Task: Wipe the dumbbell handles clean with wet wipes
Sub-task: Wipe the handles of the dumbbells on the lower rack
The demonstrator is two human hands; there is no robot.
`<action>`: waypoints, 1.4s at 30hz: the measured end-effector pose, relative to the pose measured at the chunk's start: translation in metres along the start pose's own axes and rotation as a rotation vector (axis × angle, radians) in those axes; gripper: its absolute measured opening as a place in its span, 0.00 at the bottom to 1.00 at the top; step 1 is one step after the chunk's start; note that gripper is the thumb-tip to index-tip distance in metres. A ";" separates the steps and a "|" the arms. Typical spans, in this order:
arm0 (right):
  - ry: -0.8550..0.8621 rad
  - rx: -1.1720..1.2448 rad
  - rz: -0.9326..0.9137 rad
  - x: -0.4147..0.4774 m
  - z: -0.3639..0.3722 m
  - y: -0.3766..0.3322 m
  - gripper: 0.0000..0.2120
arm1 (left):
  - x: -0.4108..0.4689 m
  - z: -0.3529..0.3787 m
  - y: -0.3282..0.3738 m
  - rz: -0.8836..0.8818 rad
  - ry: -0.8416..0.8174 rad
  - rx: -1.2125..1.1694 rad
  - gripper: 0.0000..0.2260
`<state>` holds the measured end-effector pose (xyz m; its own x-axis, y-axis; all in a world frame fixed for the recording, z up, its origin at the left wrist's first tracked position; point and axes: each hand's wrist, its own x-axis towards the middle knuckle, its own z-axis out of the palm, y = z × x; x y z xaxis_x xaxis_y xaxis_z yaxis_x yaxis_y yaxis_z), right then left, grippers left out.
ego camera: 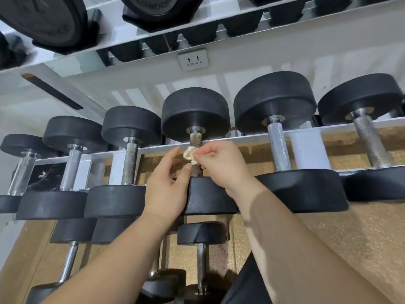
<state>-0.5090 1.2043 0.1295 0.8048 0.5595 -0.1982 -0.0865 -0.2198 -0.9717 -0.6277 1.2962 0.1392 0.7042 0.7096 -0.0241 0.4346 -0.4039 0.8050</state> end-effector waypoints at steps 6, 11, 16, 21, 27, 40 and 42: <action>0.016 -0.071 -0.116 -0.017 0.006 0.005 0.10 | 0.032 -0.013 0.018 0.213 -0.057 0.208 0.06; 0.211 -0.457 -0.117 -0.045 0.018 0.024 0.17 | 0.075 -0.010 0.011 0.182 -0.137 0.258 0.07; 0.280 -0.423 -0.226 -0.044 0.021 0.035 0.22 | 0.111 0.008 0.003 0.489 -0.191 0.528 0.04; 0.321 -0.395 -0.245 -0.043 0.023 0.039 0.19 | 0.105 0.004 -0.007 0.713 -0.241 0.639 0.07; 0.301 -0.361 -0.276 -0.049 0.021 0.045 0.19 | 0.115 0.002 -0.012 0.646 -0.222 0.520 0.08; 0.336 -0.327 -0.256 -0.048 0.021 0.043 0.18 | 0.126 0.012 -0.006 0.810 -0.360 0.654 0.07; 0.343 -0.323 -0.255 -0.048 0.021 0.044 0.17 | 0.132 0.019 0.001 0.758 -0.261 0.681 0.08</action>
<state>-0.5634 1.1846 0.0936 0.9269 0.3463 0.1450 0.2787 -0.3758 -0.8838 -0.5234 1.3784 0.1253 0.9877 0.0222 0.1545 -0.0031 -0.9868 0.1617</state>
